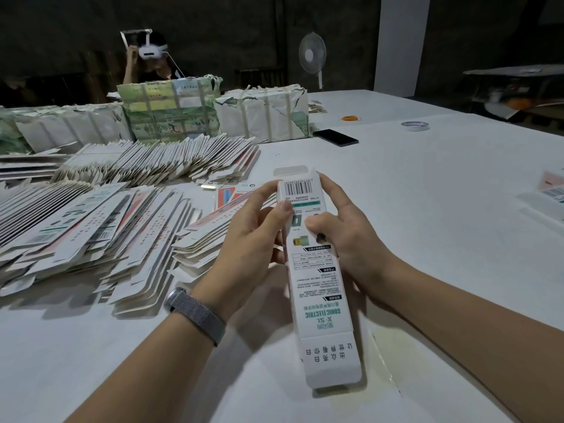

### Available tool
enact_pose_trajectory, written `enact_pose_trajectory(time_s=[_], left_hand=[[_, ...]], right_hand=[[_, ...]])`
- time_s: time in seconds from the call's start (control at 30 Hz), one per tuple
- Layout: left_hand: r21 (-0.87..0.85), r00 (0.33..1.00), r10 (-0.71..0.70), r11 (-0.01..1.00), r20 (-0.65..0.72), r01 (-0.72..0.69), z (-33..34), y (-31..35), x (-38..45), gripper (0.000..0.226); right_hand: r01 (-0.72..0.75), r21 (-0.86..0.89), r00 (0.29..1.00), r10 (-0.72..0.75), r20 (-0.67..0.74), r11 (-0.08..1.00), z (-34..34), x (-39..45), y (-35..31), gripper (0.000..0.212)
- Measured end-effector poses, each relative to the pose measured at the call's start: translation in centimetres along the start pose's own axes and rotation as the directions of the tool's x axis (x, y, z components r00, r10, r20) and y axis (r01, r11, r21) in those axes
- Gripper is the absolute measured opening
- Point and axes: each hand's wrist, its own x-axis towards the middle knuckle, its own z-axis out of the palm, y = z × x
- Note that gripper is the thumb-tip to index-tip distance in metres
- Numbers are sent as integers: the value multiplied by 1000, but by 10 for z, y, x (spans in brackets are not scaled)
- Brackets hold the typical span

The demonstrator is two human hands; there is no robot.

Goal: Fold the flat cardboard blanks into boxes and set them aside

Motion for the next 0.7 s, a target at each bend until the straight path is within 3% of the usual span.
enact_pose_trajectory(time_s=[0.4,0.7], left_hand=[[31,1000,13,999,29,-14,-4,-1,0,23],[15,1000,-2,1000,4,2,2,-2,0,23]], right_hand=[[-8,52,999,10,-33,999,-1,-2,-7,40],[-13,-28,997,11,-73,1000,-6,2,-5,32]])
